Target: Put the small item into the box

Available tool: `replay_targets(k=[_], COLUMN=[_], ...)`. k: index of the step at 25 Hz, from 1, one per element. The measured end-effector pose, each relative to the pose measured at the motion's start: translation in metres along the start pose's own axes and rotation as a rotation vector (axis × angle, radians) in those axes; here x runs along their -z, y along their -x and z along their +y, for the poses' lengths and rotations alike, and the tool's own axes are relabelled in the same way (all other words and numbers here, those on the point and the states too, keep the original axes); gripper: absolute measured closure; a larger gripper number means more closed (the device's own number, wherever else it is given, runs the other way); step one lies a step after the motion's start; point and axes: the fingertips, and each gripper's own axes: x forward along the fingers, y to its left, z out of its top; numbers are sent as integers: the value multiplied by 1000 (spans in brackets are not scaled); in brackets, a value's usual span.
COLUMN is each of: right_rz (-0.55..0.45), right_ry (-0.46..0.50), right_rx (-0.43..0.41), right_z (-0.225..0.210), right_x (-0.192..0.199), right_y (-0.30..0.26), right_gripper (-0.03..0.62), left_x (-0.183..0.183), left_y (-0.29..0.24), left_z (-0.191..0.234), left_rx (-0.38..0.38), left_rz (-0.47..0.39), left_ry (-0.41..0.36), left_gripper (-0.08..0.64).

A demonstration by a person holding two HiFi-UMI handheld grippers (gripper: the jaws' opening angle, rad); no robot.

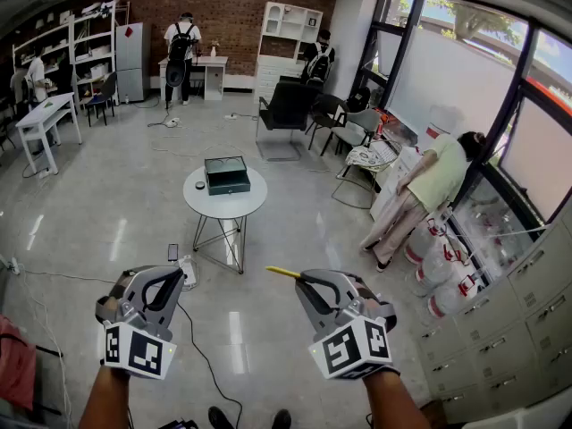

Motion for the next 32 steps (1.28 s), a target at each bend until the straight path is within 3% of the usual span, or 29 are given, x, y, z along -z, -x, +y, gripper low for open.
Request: replay_targets(k=[18,32], right_rz=[15,29], right_ry=[-21,-20], right_rx=[14,10], right_z=[9,21], right_x=[-28,-79], right_y=[-35,-96], right_gripper=[522,522], left_x=[41,108], left_y=[0,1], left_z=[25,67], left_rx=[15,20], left_rz=[-19,-34], left_ry=[5,35], left_gripper=[541,541])
